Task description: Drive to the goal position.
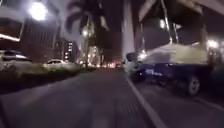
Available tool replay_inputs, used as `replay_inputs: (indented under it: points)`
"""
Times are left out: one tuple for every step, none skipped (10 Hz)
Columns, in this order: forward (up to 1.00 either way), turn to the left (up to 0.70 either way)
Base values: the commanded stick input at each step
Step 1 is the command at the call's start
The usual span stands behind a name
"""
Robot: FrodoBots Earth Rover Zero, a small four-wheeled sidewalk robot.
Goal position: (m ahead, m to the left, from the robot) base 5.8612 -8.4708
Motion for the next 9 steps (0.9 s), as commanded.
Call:
replay_inputs:
  points:
    - [0.45,0.0]
    - [0.45,0.0]
    - [0.45,-0.15]
    - [0.45,-0.07]
    - [0.45,0.0]
    - [0.45,0.0]
    - [0.45,0.0]
    - [0.45,0.0]
    - [0.45,0.0]
